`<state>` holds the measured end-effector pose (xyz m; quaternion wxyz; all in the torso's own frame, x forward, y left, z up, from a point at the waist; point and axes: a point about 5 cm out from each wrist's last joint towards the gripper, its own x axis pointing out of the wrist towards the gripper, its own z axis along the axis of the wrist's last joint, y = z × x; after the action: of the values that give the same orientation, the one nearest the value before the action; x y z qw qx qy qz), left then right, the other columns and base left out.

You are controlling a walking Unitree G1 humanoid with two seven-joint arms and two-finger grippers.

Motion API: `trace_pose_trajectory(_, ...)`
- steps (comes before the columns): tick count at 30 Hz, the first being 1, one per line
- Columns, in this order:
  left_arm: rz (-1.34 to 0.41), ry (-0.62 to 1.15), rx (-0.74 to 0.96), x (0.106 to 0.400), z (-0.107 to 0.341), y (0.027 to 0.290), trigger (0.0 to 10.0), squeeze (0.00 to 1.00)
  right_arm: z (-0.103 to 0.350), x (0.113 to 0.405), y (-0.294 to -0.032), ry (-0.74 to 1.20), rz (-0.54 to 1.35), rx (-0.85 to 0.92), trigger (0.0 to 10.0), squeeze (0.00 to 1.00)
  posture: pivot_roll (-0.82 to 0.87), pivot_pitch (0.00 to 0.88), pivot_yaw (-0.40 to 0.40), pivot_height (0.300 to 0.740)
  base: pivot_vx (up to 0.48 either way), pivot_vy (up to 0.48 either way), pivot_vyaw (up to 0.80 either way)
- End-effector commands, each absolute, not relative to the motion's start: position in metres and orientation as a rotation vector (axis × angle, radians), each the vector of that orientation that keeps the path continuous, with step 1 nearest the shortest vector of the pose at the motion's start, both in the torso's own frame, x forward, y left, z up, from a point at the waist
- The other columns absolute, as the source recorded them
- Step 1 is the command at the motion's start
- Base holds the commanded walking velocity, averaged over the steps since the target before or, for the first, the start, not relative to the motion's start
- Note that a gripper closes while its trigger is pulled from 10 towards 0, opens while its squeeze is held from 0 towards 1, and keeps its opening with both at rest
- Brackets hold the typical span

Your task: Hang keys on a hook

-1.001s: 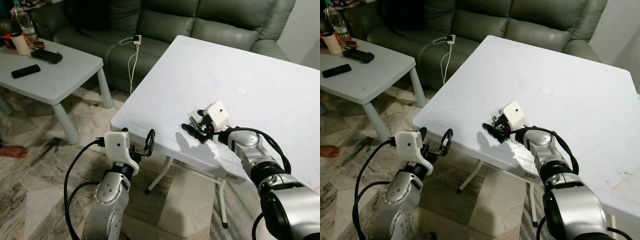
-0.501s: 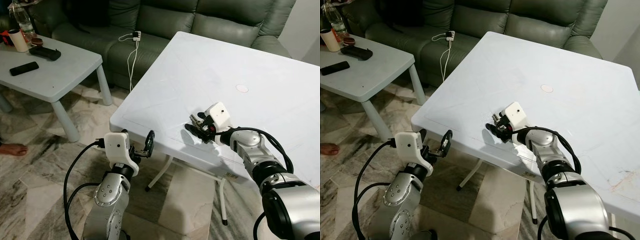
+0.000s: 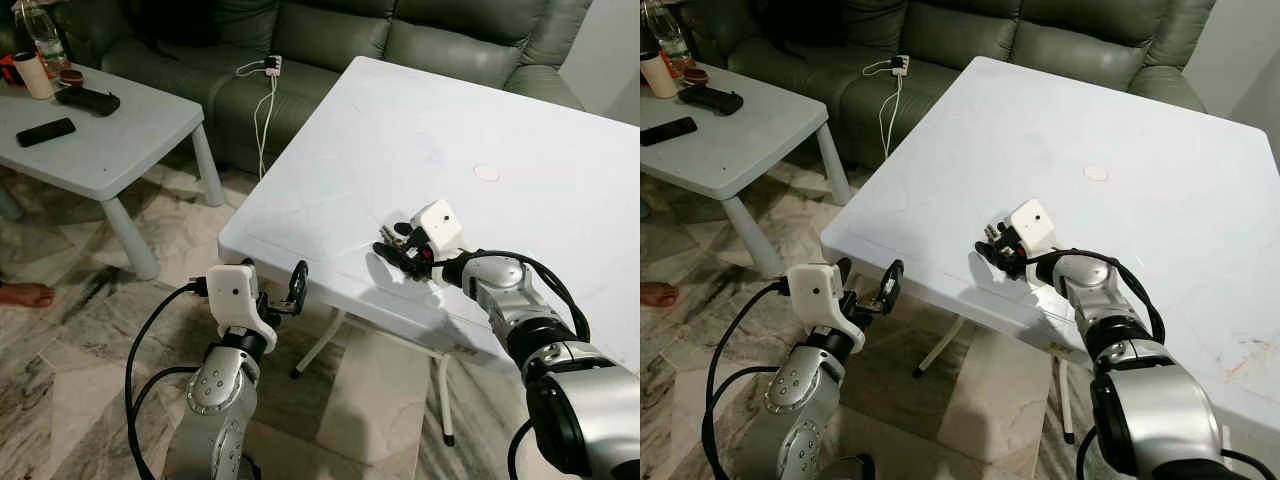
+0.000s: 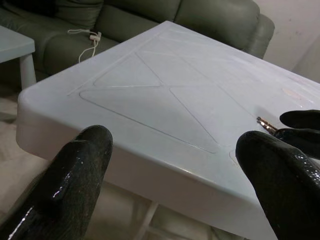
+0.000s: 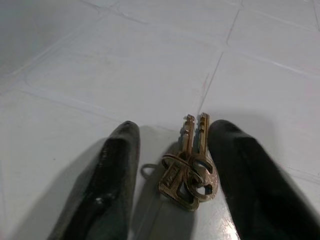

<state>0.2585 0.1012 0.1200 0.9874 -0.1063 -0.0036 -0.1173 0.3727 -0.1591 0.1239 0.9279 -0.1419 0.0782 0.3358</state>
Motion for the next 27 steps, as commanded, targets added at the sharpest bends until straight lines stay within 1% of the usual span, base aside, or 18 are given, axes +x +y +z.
trace_pose_trajectory(1, -0.245, -0.017, -0.244, 0.256, 0.125, 0.093, 10.0, 0.00, 0.129, 0.375, -0.169, 0.163, 0.662, -0.299, 0.0, 0.00, 0.09, 0.143, -0.128, 0.740, 0.000, 0.000, 0.00)
trace_pose_trajectory(2, -0.245, -0.017, -0.244, 0.256, 0.125, 0.093, 10.0, 0.00, 0.129, 0.375, -0.169, 0.163, 0.662, -0.299, 0.0, 0.00, 0.09, 0.143, -0.128, 0.740, 0.000, 0.000, 0.00)
trace_pose_trajectory(3, -0.247, -0.018, -0.244, 0.256, 0.125, 0.092, 10.0, 0.00, 0.129, 0.375, -0.170, 0.161, 0.660, -0.298, 0.5, 0.00, 0.09, 0.144, -0.128, 0.740, 0.000, 0.000, 0.00)
trace_pose_trajectory(4, -0.249, -0.019, -0.246, 0.256, 0.125, 0.092, 10.0, 0.00, 0.130, 0.376, -0.171, 0.163, 0.650, -0.299, 2.0, 0.00, 0.09, 0.144, -0.128, 0.740, 0.000, 0.000, 0.00)
trace_pose_trajectory(5, -0.249, -0.018, -0.246, 0.256, 0.125, 0.092, 10.0, 0.00, 0.130, 0.376, -0.172, 0.165, 0.646, -0.298, 4.2, 0.00, 0.09, 0.144, -0.126, 0.740, 0.000, 0.000, 0.00)
trace_pose_trajectory(6, -0.249, -0.018, -0.244, 0.256, 0.125, 0.092, 10.0, 0.00, 0.130, 0.376, -0.172, 0.166, 0.647, -0.297, 8.1, 0.00, 0.09, 0.144, -0.126, 0.740, 0.000, 0.000, 0.00)
trace_pose_trajectory(7, -0.249, -0.018, -0.244, 0.256, 0.125, 0.092, 10.0, 0.00, 0.131, 0.376, -0.173, 0.167, 0.645, -0.297, 9.6, 0.00, 0.09, 0.146, -0.126, 0.740, 0.000, 0.000, 0.00)
trace_pose_trajectory(8, -0.250, -0.017, -0.244, 0.256, 0.125, 0.092, 10.0, 0.00, 0.131, 0.376, -0.174, 0.171, 0.638, -0.290, 10.0, 0.00, 0.09, 0.146, -0.125, 0.740, 0.000, 0.000, 0.00)
trace_pose_trajectory(21, -0.250, -0.017, -0.245, 0.256, 0.125, 0.092, 10.0, 0.00, 0.132, 0.376, -0.184, 0.193, 0.619, -0.314, 9.9, 0.00, 0.09, 0.146, -0.124, 0.740, 0.000, 0.000, 0.00)
trace_pose_trajectory(22, -0.250, -0.016, -0.245, 0.256, 0.125, 0.092, 10.0, 0.00, 0.132, 0.376, -0.186, 0.194, 0.617, -0.314, 8.1, 0.00, 0.09, 0.143, -0.124, 0.740, 0.000, 0.000, 0.00)
trace_pose_trajectory(23, -0.250, -0.016, -0.247, 0.256, 0.125, 0.092, 10.0, 0.00, 0.132, 0.376, -0.187, 0.195, 0.613, -0.314, 6.5, 0.00, 0.09, 0.143, -0.124, 0.740, 0.000, 0.000, 0.00)
trace_pose_trajectory(25, -0.250, -0.016, -0.247, 0.256, 0.125, 0.092, 10.0, 0.00, 0.133, 0.376, -0.188, 0.196, 0.610, -0.315, 6.5, 0.00, 0.09, 0.143, -0.124, 0.740, 0.000, 0.000, 0.00)
trace_pose_trajectory(26, -0.251, -0.016, -0.249, 0.257, 0.126, 0.091, 10.0, 0.00, 0.133, 0.376, -0.189, 0.197, 0.608, -0.317, 8.0, 0.00, 0.09, 0.142, -0.124, 0.740, 0.000, 0.000, 0.00)
trace_pose_trajectory(27, -0.251, -0.016, -0.249, 0.257, 0.126, 0.091, 10.0, 0.00, 0.133, 0.376, -0.189, 0.197, 0.608, -0.317, 8.0, 0.00, 0.09, 0.142, -0.124, 0.740, 0.000, 0.000, 0.00)
